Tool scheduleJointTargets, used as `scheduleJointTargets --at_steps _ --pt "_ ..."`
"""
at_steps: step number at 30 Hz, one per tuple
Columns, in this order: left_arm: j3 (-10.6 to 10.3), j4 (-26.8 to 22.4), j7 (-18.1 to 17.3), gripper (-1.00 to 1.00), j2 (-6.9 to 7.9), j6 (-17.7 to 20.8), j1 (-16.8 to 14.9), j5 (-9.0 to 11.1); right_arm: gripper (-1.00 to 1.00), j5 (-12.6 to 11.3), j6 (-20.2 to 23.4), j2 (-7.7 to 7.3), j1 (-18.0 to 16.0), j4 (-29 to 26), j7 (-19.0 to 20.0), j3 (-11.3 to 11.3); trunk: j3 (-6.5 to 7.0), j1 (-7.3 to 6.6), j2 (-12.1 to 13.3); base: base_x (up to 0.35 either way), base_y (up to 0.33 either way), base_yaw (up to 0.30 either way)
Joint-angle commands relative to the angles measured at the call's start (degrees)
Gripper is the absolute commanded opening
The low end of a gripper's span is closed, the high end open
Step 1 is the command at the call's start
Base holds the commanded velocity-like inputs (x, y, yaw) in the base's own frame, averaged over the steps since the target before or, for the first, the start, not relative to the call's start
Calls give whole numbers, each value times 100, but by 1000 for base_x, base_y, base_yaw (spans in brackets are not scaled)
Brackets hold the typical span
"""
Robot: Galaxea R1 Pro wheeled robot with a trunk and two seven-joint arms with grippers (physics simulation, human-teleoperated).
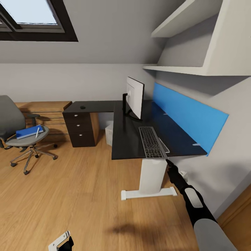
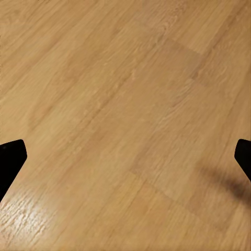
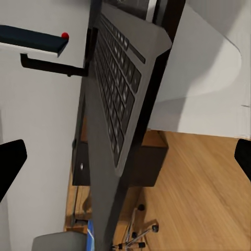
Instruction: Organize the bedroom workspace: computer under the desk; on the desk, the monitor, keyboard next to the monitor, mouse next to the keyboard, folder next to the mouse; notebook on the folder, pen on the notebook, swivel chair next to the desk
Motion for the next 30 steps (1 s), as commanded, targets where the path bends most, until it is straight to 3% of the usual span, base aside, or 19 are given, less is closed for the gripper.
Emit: scheduleJointTargets --at_steps 1,9,16,30 --pt "-48 -3 36 100 10 -39 -5 59 100 -41 56 -6 -5 -15 10 -37 -5 0 -3 0 0 0" --pt "-48 -3 35 100 10 -43 -5 60 100 -51 63 -93 -6 -44 -13 -35 -5 0 -3 0 0 0" --pt "-48 -3 35 100 10 -44 -5 53 100 -53 63 -84 -6 -12 -26 -27 -5 0 -3 0 0 0" --pt "-40 -3 35 100 18 -48 -5 44 100 -52 74 -91 -10 292 -31 -15 -5 0 -3 69 137 0"
